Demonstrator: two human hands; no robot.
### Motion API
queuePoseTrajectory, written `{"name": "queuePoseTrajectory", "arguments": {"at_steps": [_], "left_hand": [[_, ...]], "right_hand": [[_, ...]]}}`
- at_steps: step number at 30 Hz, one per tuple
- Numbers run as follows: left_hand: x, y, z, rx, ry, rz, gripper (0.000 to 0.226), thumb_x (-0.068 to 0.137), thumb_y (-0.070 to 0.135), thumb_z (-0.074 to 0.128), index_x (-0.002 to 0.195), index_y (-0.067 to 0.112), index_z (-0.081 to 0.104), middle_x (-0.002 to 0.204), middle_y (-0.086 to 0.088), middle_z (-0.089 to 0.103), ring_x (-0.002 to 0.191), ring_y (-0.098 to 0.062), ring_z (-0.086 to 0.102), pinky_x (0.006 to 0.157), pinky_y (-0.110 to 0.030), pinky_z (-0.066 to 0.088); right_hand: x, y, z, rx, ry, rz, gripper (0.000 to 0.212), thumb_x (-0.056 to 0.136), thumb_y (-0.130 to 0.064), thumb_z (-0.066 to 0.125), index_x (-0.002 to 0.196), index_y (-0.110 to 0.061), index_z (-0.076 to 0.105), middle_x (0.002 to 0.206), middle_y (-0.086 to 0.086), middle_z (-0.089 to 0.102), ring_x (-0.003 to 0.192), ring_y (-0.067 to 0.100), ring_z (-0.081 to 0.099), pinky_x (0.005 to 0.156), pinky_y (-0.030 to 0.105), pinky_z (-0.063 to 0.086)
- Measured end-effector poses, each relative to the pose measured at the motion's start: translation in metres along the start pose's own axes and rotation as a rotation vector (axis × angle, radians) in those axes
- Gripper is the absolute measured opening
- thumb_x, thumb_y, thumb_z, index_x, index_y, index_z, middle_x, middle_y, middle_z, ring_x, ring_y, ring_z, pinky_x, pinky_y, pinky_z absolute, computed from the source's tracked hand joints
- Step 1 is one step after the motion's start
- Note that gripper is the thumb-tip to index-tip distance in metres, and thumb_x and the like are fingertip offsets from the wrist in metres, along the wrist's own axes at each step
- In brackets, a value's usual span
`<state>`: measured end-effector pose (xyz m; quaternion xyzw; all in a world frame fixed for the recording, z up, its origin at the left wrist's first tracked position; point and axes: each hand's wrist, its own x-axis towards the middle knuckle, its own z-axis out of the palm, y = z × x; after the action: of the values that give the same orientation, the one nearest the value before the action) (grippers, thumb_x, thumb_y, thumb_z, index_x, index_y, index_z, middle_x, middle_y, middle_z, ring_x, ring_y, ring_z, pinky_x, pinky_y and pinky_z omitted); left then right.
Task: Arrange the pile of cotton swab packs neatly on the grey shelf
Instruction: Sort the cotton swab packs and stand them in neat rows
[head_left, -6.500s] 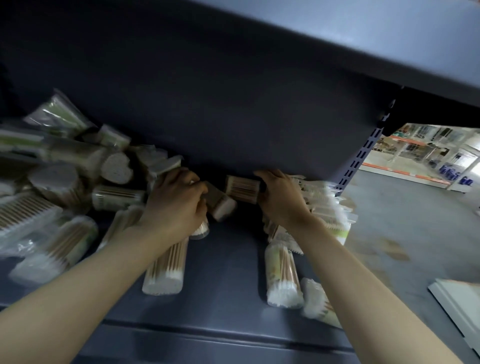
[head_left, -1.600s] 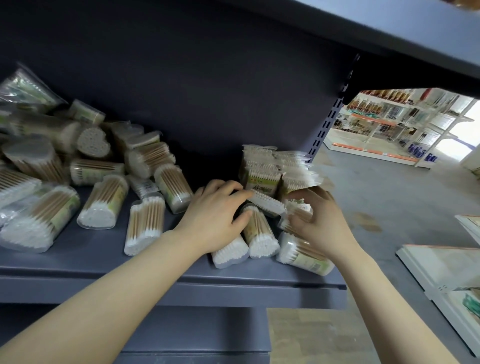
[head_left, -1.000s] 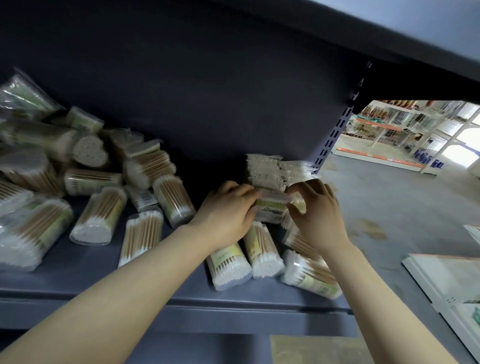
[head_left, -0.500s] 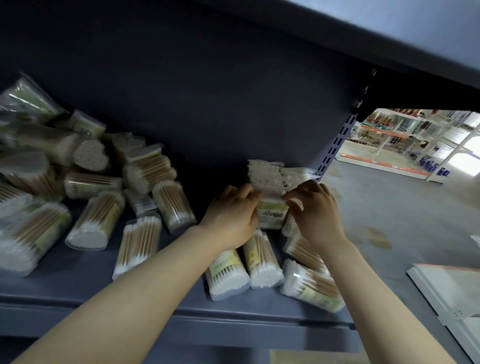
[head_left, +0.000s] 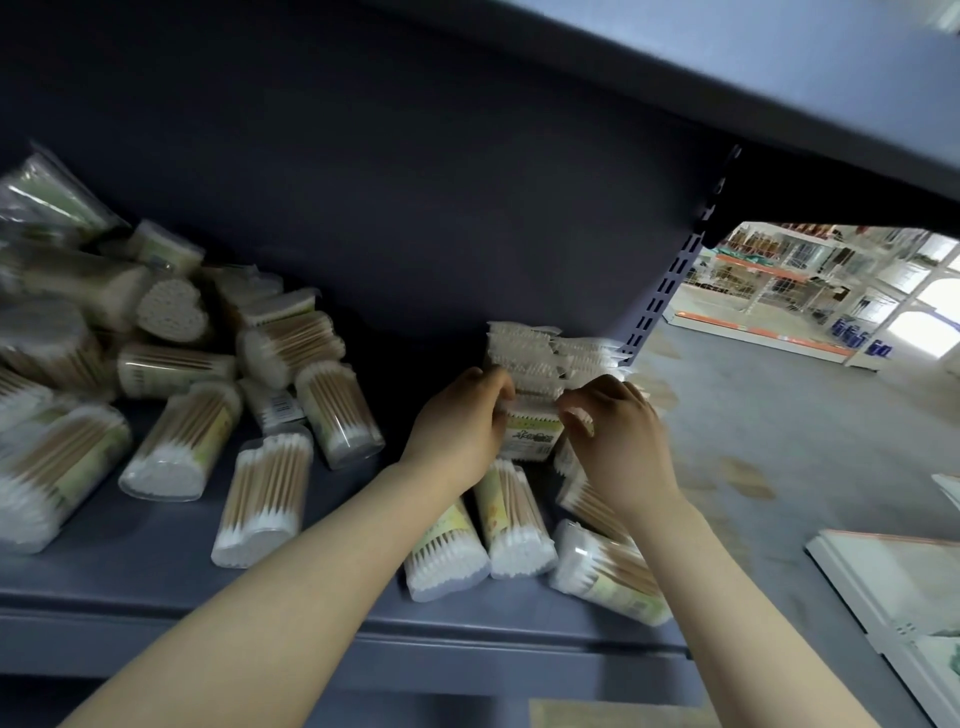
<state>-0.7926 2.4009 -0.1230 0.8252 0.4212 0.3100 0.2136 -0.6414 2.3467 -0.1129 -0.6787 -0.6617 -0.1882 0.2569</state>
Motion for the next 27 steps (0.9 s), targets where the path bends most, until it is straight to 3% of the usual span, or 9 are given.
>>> {"name": "queuePoseTrajectory", "arguments": {"at_steps": [12,18,22,27], "left_hand": [[0.0004,-0.0007,-0.0002,-0.004,0.012,0.001,0.016,0.094,0.019,0.049,0.107,0.011,0.053,0.109,-0.004,0.056,0.097,-0.02,0.056,0.077,-0.027,0.043],[0.0034,-0.001,0.0002,0.027,0.09,-0.045,0.016,0.094,0.022,0.047,0.106,0.016,0.057,0.107,-0.002,0.059,0.093,-0.021,0.057,0.071,-0.028,0.044],[0.003,-0.0017,0.0014,0.136,0.104,0.007,0.021,0.095,0.024,0.045,0.11,0.02,0.059,0.109,0.001,0.058,0.096,-0.019,0.057,0.067,-0.026,0.041],[0.0023,-0.003,0.0015,0.171,0.095,0.014,0.026,0.094,0.027,0.047,0.118,0.024,0.056,0.115,0.003,0.056,0.102,-0.018,0.056,0.068,-0.025,0.04]], "right_hand": [[-0.001,-0.0044,0.0016,0.082,0.03,-0.007,0.013,0.073,-0.007,0.059,0.073,-0.01,0.071,0.073,0.007,0.063,0.065,0.031,0.061,0.059,0.028,0.043],[0.0028,-0.0035,0.0068,0.113,-0.043,0.041,0.025,0.073,0.008,0.059,0.088,-0.009,0.072,0.088,0.008,0.064,0.084,0.032,0.06,0.066,0.027,0.04],[0.0034,-0.0023,0.0069,0.115,-0.067,0.036,0.029,0.074,0.01,0.057,0.092,-0.008,0.071,0.092,0.01,0.063,0.089,0.032,0.059,0.07,0.024,0.037],[0.0024,-0.0005,0.0039,0.124,-0.057,0.012,0.031,0.072,0.009,0.059,0.095,-0.008,0.071,0.092,0.011,0.062,0.088,0.033,0.06,0.072,0.031,0.045]]}}
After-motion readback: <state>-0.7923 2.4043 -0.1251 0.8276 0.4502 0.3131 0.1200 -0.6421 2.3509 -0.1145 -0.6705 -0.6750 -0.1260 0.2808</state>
